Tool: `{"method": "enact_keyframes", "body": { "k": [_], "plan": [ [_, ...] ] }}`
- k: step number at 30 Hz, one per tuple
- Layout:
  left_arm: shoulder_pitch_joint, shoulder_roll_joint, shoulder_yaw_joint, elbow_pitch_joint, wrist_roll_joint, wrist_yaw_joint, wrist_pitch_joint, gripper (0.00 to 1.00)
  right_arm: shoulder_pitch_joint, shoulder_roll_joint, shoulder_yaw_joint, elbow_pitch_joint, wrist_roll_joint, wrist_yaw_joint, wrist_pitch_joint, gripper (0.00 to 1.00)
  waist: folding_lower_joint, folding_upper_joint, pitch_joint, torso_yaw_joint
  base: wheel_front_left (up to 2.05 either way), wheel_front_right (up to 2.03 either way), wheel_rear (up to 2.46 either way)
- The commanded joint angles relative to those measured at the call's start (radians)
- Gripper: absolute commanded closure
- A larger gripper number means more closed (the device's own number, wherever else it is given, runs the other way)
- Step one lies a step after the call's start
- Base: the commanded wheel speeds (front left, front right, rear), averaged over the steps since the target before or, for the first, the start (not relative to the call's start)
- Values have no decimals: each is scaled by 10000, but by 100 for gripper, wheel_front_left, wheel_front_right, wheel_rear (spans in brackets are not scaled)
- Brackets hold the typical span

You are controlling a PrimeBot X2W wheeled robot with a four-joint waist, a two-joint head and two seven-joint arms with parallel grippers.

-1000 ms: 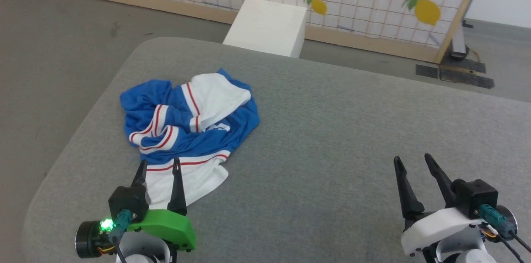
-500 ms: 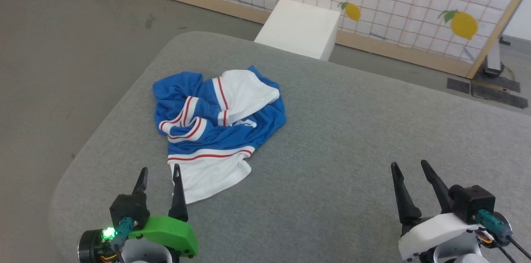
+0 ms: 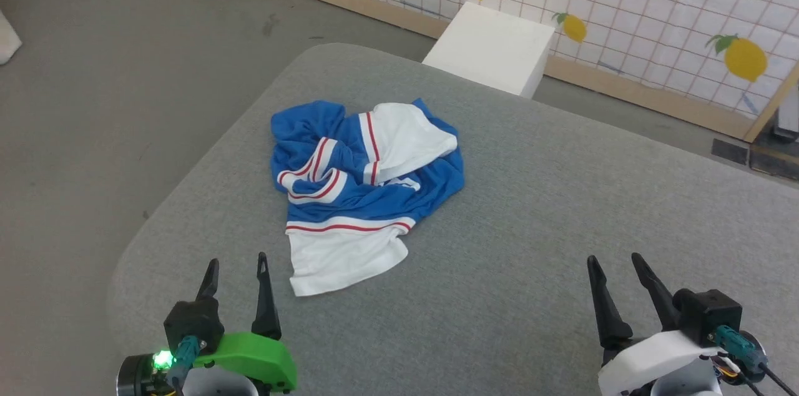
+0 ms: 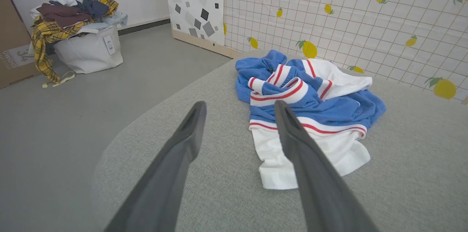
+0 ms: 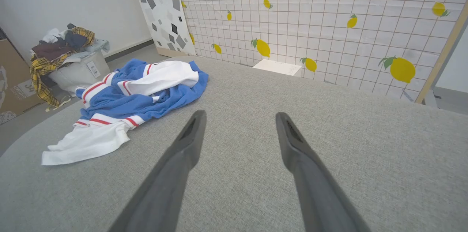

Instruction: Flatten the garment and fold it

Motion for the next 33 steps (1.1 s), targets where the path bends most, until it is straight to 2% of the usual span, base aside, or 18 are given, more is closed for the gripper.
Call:
{"method": "enact_keyframes", "body": {
  "k": [1,26,33],
  "plan": [
    [142,-37,-13,39,-67,111,-101,0,155,3,18,68,129,-10,-84,0,0,0,-4,134,0,0,0],
    [200,-47,-97,155,-335,604,-615,0,356,5,-197,-540,-242,-12,30,0,0,0,42,1161,0,0,0],
    [149,-15,-190,296,-266,617,-757,0,394,5,-238,-631,-176,-13,52,0,0,0,97,1443,0,0,0]
  ]
}}
